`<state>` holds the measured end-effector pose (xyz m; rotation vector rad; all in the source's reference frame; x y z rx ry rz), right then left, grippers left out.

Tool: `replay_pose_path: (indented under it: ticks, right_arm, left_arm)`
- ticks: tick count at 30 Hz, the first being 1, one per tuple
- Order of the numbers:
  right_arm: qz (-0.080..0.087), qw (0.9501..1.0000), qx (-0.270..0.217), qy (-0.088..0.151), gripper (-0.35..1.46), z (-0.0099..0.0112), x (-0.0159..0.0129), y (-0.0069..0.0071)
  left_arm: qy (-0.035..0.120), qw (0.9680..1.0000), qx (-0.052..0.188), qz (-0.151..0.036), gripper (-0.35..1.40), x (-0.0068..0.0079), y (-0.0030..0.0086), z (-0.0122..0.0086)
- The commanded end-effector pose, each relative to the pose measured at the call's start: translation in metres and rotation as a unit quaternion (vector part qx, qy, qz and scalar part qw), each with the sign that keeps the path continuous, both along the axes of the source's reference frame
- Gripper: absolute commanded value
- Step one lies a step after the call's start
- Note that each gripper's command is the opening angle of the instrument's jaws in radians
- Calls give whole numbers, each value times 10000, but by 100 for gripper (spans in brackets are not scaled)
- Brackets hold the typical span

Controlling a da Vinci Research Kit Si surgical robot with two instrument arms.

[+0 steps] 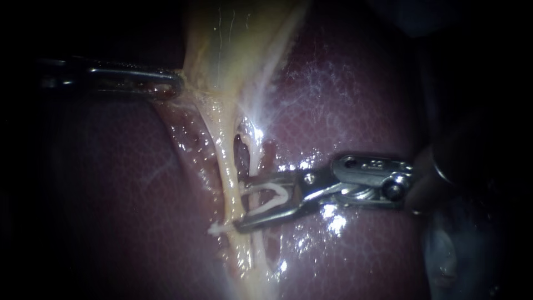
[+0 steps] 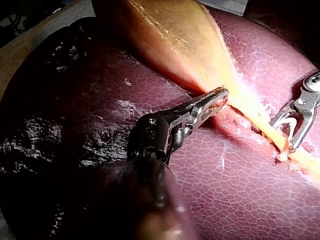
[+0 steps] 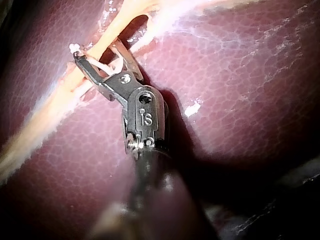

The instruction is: Clipping second clip left tube

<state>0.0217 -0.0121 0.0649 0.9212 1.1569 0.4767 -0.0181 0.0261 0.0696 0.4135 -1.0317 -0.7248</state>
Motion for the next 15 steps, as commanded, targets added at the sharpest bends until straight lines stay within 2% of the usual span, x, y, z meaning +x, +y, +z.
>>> replay_pose_path:
  ticks: [1,8,15]
  right_arm:
    - [11,10000,24,32,48,-2,3,-1]
    - [32,9992,283,286,48,-20,17,-6]
    - [119,9976,429,529,47,-59,23,-7]
  left_arm:
    - [1,10000,0,0,-35,0,0,0]
    - [1,10000,0,0,-35,0,0,0]
    - [1,10000,0,-1,-35,0,0,0]
